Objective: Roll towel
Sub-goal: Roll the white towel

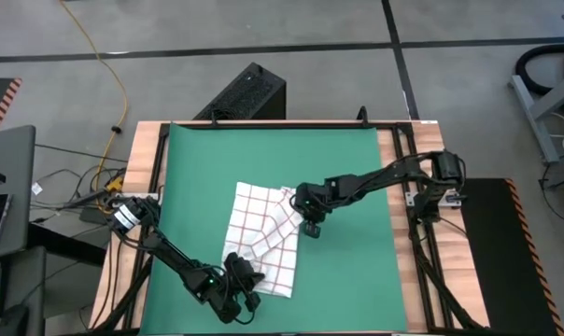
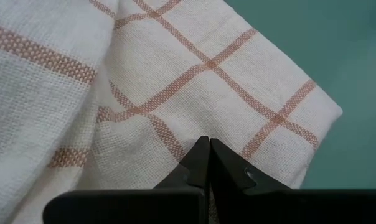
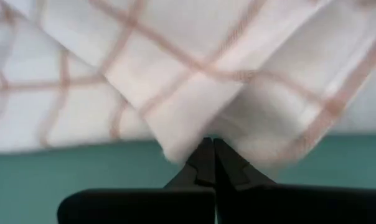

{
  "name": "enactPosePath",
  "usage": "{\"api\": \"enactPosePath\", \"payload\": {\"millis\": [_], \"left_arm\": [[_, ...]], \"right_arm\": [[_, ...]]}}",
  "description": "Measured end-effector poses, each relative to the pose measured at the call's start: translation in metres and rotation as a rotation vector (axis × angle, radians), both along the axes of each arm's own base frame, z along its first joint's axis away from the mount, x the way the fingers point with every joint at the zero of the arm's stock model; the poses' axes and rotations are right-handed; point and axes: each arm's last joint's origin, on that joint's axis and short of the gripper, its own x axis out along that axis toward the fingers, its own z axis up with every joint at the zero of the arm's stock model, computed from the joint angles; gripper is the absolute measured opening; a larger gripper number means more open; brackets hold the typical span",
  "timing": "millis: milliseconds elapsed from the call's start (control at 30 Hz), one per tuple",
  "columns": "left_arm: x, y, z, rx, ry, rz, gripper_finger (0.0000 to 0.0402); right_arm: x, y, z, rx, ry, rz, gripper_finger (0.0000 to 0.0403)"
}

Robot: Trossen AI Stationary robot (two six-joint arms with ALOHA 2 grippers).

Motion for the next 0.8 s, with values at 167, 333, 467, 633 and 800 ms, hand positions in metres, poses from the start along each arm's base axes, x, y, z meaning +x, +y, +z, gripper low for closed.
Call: {"api": "enactPosePath", "payload": {"millis": [167,333,467,633,800], "left_arm": [[0.0,0.001,0.0,0.014,-0.003,0.001,0.0],[0.0,0.001,0.0,0.019,-0.004,-0.001,0.0],[0.0,0.0,0.0,0.023,-0.002,-0.01,0.0],[-0.001,-0.001,0.0,0.023,0.004,-0.018,0.0],[-0.002,-0.002,0.0,0.026,-0.006,-0.017,0.0]], "right_arm": [[0.018,-0.009,0.027,-0.041,-0.124,0.008,0.0007],[0.038,-0.024,0.042,-0.088,-0.327,-0.051,0.0007],[0.054,-0.04,0.059,-0.08,-0.504,-0.061,0.001],[0.045,-0.037,0.092,-0.087,-0.474,0.157,0.0011],[0.015,-0.002,0.098,-0.258,-0.207,0.457,0.0031]]}}
